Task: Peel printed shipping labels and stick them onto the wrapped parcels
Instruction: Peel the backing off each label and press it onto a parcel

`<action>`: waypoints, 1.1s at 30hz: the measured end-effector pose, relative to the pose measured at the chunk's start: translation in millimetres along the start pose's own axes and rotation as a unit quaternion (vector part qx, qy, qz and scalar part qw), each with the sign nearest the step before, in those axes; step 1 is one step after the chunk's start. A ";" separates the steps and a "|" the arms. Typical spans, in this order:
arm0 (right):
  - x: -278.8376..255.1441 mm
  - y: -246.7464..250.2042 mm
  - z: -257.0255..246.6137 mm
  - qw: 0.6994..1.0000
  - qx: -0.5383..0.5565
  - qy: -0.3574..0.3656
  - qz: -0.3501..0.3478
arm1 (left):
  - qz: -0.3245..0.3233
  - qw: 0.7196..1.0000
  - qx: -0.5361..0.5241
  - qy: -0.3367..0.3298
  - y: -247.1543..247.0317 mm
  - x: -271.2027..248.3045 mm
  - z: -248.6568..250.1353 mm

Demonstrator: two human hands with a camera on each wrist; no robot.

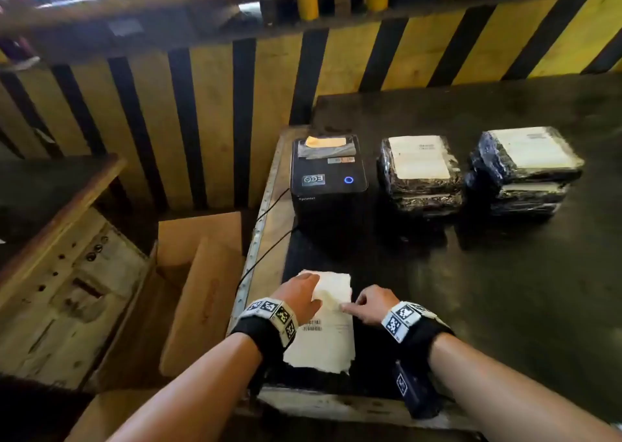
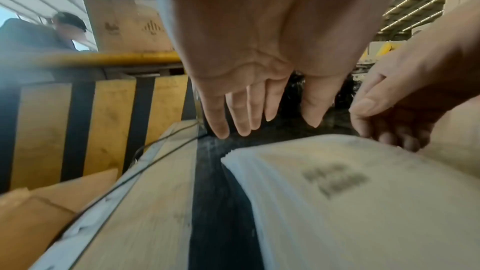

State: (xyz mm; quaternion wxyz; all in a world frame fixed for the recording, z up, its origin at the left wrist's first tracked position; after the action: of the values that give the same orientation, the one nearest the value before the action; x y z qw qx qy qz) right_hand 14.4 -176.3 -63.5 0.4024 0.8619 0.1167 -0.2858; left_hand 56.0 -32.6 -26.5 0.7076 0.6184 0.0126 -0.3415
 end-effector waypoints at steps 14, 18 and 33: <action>15.1 -7.0 3.4 0.999 0.020 0.004 0.033 | 0.013 1.000 0.003 -0.015 -17.6 5.1 -26.6; 11.3 2.3 11.9 0.997 0.002 -0.019 0.074 | 0.016 1.000 0.005 -0.019 -15.2 2.5 -25.7; -57.3 99.0 -33.1 0.988 0.000 0.156 -0.008 | 0.162 0.958 -0.058 -0.228 82.5 -24.3 64.4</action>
State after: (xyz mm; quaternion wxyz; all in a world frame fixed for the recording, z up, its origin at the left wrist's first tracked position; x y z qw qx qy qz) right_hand 23.9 -213.7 49.1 0.3767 0.8951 0.1848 -0.1507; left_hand 52.4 -78.1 70.8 0.7726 0.4756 -0.2296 -0.3524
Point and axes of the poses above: each hand's wrist, its own x-axis towards the middle knuckle, its own y-axis out of the back of the hand, z = x × y, the point moved 7 cm from there along x, towards the middle knuckle, and after that the axes turned 4 degrees about -z, right-handed, at the moved point
